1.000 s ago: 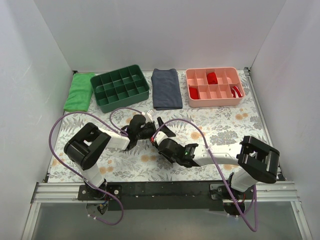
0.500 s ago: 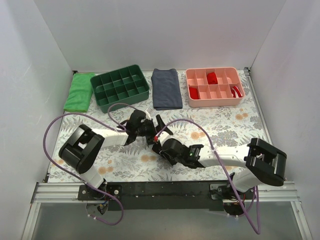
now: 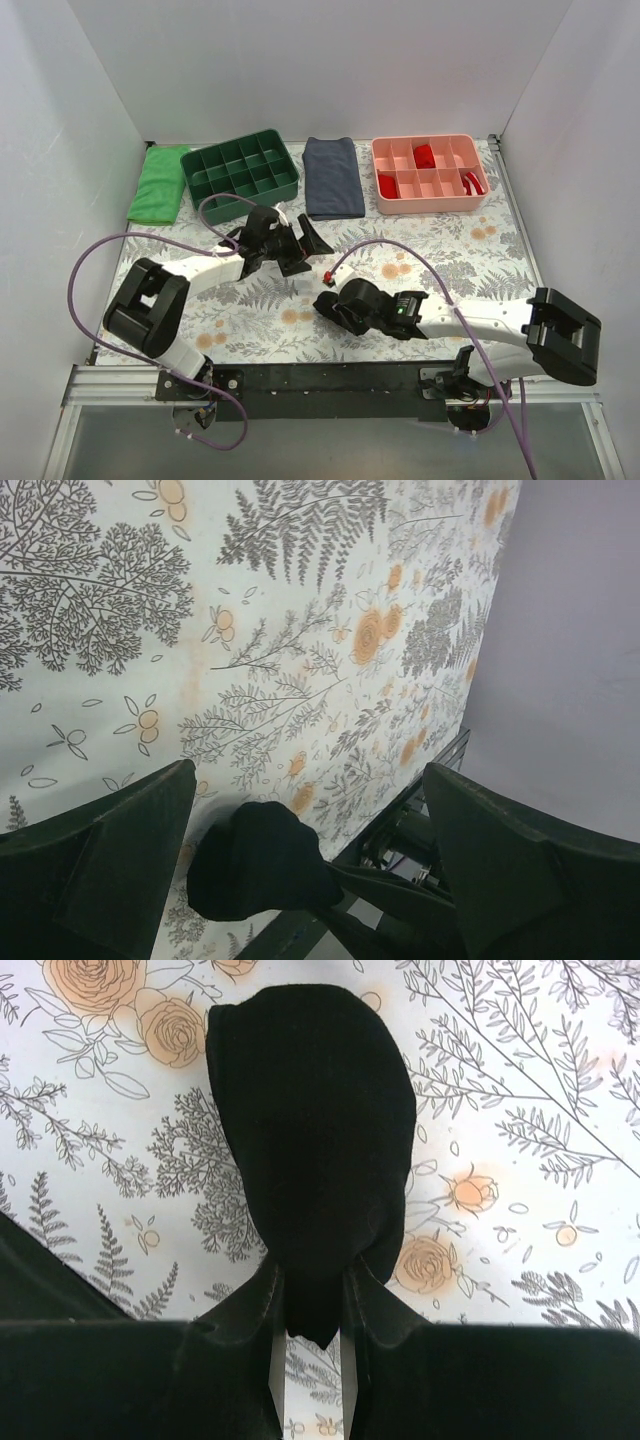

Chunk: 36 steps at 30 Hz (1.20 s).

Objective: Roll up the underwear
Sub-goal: Pick up the underwear from the center of the board, then place the underwear in the storage box.

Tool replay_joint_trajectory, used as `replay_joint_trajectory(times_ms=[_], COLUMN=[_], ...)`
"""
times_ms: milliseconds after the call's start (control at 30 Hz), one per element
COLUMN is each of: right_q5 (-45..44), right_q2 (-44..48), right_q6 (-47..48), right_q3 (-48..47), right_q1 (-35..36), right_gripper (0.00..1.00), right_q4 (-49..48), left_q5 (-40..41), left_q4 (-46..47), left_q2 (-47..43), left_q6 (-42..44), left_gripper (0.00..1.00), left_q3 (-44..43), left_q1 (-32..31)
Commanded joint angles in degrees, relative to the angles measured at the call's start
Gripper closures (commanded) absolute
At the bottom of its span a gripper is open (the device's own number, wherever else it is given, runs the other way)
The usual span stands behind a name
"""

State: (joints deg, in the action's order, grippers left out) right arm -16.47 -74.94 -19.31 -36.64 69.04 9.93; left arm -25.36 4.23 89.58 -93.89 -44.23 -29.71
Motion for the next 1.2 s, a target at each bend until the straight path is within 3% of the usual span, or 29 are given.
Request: replay_joint_trajectory(times_ms=[0,167,267,533,733,867,1167], right_q5=[-1.3,-4.4,-3.2,7.5,7.4,7.1,1.9], right_q2=[4.6,8.8,9.0,6.5,-8.4,-23.0,-55.1], right_q6=[-2.0,-1.8,-0.8,0.1,3.4,4.6,10.5], right_q3=[-3.2,-7.3,-9.3,-15.2,-33.2,-47.1,-93.0], right_q1=[0.3,-0.8,-2.8,-11.9,-15.9,-19.2,-22.5], right_gripper=[0.99,0.99,0.99,0.99,0.99,0.99,0.99], right_q4=[5.6,9.5,9.8,5.7,7.3,9.8,20.5], left_q5=[4.1,12.4,13.3,14.5,14.0,13.0,11.8], left_q4=[-6.0,-16.4,-19.2,-26.1,-30.9,-32.7,-34.7], left_q2=[-8.2,-15.7,-20.0,-27.0,-26.2,-25.2,-28.2], left_q6=[2.3,5.1,6.3,9.3,10.2,10.8,10.9], left_gripper=[0.02,0.02,0.02,0.02,0.02,0.02,0.02], left_q3=[-2.7,-5.5,-6.0,-8.2,-8.7,-10.0,-9.7], left_q1=[1.1,4.7,8.0,15.2,22.4,25.2,26.5])
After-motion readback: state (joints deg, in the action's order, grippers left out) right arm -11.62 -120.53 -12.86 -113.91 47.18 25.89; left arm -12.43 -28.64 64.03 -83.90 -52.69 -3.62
